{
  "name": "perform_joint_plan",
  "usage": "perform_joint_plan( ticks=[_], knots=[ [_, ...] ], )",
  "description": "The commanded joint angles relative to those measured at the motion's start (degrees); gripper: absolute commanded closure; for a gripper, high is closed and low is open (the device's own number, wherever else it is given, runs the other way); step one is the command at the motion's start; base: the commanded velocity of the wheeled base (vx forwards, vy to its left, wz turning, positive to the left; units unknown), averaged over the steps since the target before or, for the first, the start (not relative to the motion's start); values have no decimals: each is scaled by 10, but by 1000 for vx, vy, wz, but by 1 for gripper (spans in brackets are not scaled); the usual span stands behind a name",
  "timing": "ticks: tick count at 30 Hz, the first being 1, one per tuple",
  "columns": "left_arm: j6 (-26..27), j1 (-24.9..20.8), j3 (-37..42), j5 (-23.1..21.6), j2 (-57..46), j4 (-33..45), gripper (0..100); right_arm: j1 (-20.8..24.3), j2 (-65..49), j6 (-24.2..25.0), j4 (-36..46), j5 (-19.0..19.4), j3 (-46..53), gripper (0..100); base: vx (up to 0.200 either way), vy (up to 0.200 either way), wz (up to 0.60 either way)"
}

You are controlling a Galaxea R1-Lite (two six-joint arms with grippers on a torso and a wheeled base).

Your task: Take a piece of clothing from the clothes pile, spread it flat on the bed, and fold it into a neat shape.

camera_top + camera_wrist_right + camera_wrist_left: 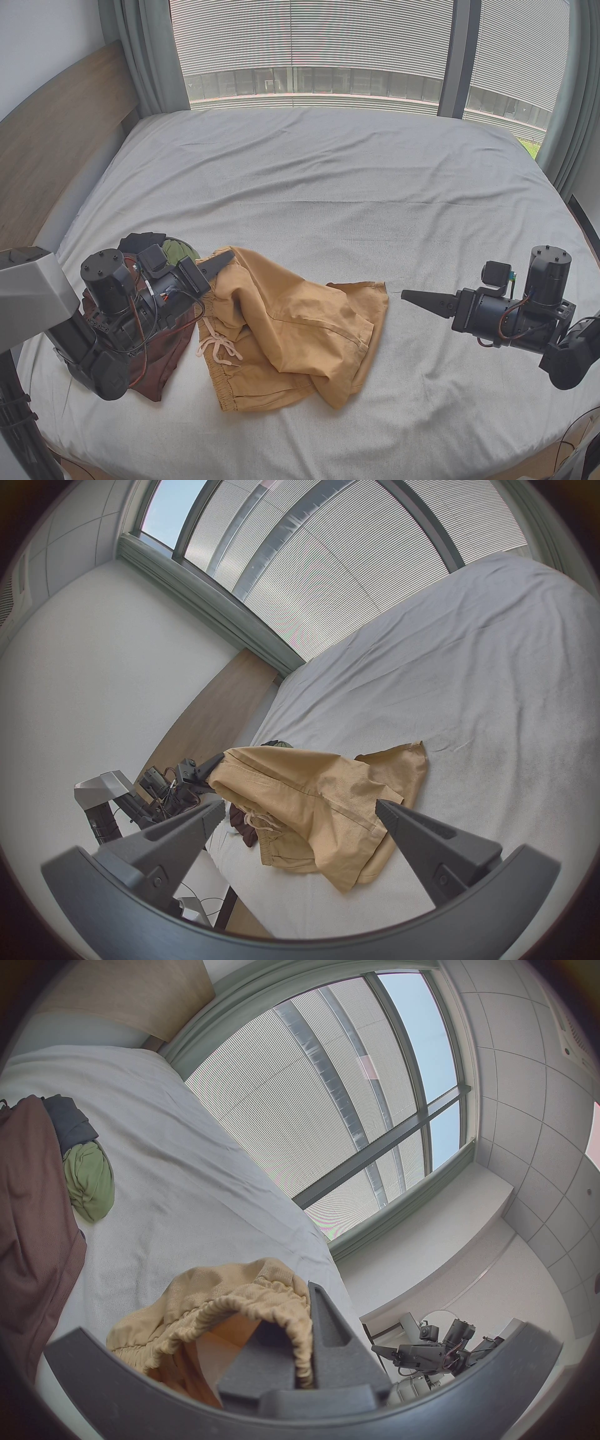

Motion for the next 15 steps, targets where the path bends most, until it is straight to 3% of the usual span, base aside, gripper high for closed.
perform_joint_plan(
  ticks=[1,15],
  knots=[
    [0,0,-1,-1,5,0,100,1,64,2,-33,4,2,0,0,0,0],
    [0,4,-1,-1,7,0,100,18,172,76,-135,14,-2,0,0,0,0]
  ],
)
